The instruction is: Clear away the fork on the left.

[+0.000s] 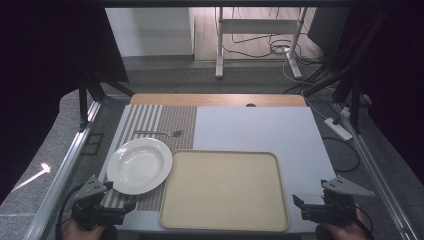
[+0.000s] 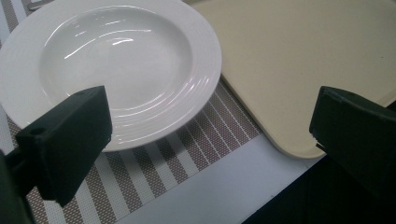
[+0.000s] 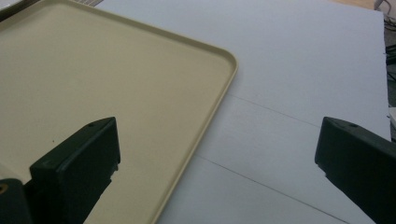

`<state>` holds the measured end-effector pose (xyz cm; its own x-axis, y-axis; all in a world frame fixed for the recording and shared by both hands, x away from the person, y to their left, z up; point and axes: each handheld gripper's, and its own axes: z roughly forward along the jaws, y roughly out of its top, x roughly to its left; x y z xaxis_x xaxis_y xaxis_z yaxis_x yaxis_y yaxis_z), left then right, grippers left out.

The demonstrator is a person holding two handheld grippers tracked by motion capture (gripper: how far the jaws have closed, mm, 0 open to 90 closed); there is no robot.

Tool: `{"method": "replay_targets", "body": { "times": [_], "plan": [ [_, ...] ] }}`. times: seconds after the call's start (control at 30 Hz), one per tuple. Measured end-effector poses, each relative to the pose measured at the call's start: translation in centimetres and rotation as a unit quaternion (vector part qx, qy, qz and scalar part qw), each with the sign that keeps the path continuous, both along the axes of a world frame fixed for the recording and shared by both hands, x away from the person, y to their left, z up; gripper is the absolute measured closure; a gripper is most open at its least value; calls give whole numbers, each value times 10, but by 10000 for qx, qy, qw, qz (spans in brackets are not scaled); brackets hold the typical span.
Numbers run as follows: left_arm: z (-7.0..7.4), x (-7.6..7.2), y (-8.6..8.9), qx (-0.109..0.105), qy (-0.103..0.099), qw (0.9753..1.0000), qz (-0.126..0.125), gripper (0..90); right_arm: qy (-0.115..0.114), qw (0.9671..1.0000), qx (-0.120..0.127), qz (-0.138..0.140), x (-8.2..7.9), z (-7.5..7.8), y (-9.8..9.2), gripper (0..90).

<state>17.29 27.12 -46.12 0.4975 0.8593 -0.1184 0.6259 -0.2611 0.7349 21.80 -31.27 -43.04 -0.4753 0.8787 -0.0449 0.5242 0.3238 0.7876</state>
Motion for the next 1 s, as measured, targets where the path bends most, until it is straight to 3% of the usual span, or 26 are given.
{"method": "replay_targets", "body": {
  "times": [0.9, 1.0],
  "plan": [
    [0, 4, 3, -114, 187, 9997, 98, 0, 68, 9999, 8, 86, 1, -1, 1, 7],
    [0, 5, 3, -51, 146, 9998, 88, 0, 88, 9999, -27, 116, 2, -1, 2, 7]
  ]
}}
